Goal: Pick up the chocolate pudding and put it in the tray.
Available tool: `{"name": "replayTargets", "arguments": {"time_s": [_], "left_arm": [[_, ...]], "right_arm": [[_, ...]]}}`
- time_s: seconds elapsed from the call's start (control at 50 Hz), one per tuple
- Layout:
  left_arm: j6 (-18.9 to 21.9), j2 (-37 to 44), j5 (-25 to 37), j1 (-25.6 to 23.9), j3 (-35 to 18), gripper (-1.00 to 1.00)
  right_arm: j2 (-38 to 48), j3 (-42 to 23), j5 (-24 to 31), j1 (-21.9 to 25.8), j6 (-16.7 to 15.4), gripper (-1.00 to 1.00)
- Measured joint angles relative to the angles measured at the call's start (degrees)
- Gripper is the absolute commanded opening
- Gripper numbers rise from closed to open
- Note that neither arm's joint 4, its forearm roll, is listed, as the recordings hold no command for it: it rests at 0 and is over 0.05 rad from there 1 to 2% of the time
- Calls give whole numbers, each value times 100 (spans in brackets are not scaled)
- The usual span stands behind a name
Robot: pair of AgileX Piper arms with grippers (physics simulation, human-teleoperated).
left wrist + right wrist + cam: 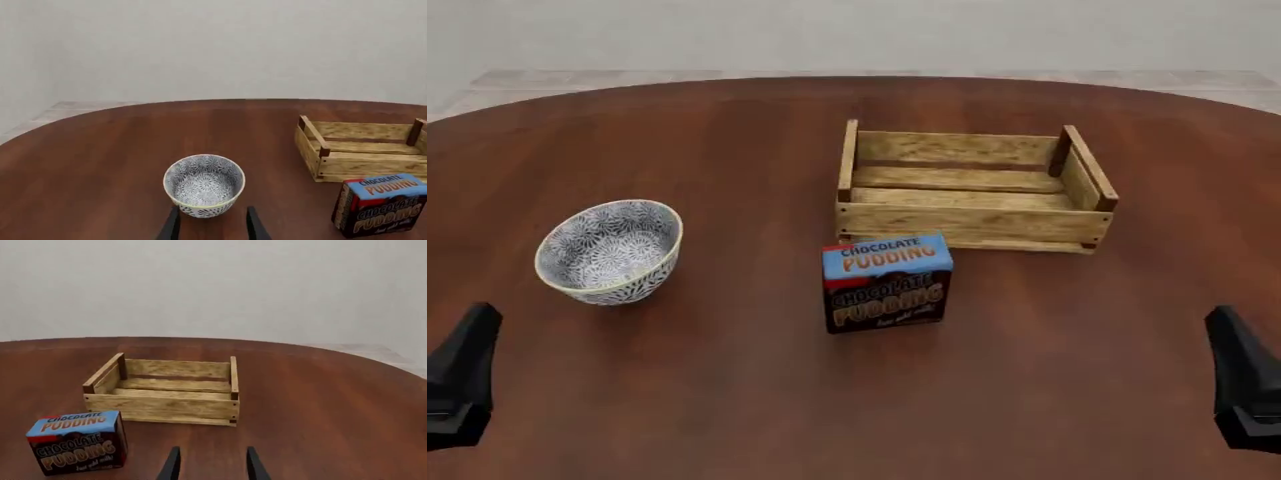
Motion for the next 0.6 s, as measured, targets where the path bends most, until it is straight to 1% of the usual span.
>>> {"name": "replayTargets", "arguments": {"time_s": [0.08,0.42,0.6], "left_arm": [[50,-12,38,-37,-62,100],[223,-50,201,-169,-286,100],[211,-41,253,-285,-319,100]], "right_arm": [[21,-1,-9,-50,-78,100],[55,-19,-14,-155,9,100],[61,-31,-6,-160,38,100]]}}
